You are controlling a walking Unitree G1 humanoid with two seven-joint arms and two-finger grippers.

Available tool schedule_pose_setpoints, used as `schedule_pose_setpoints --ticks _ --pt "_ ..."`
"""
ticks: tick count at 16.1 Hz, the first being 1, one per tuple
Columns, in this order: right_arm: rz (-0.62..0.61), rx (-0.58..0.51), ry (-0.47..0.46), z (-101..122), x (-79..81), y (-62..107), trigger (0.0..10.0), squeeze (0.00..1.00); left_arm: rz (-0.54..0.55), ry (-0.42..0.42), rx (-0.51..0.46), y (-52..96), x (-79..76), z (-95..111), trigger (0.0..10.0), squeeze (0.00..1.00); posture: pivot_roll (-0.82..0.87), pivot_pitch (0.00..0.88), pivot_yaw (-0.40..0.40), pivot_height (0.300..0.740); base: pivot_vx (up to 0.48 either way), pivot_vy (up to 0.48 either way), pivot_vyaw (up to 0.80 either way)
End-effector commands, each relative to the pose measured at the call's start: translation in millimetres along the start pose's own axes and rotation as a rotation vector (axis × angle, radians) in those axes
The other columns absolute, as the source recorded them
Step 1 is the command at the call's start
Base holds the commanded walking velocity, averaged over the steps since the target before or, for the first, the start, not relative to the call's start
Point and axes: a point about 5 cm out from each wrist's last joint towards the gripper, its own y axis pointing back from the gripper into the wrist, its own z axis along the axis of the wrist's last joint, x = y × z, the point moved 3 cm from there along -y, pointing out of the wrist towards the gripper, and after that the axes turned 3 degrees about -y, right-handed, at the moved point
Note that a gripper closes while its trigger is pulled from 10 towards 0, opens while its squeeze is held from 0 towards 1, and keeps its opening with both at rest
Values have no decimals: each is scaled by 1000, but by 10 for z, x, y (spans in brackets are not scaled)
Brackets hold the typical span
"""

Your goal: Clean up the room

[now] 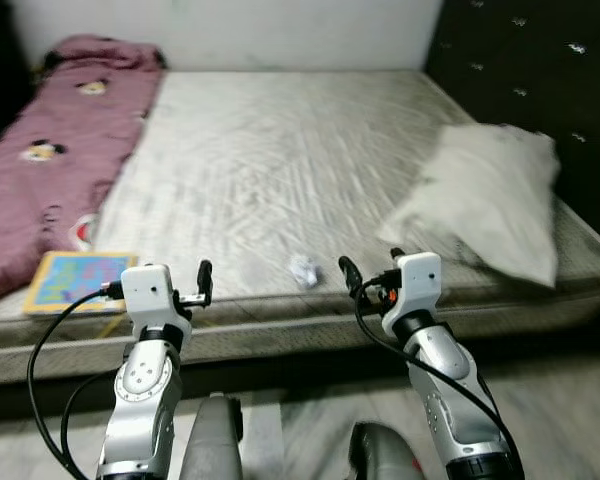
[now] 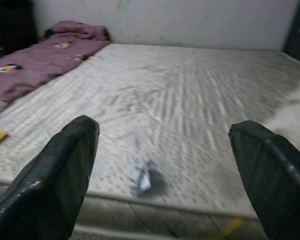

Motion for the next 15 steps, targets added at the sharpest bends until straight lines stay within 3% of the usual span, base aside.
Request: schedule_pose_setpoints --ticks 1,2,13,15 --pt "-4 0 6 14 -25 -3 10000 0 5 2 -8 -18 -13 40 10000 0 47 13 -21 589 0 0 0" --pt "-1 -1 6 15 -22 -2 10000 0 14 1 -8 -16 0 39 10000 0 44 17 -20 574 0 0 0" --pt "36 -11 43 43 41 -6 10000 0 -7 30 -11 -20 -13 59 10000 0 41 30 -19 574 0 0 0" --pt "65 -16 56 53 89 -6 10000 0 -11 32 -12 -21 -17 62 10000 0 40 33 -19 574 0 0 800"
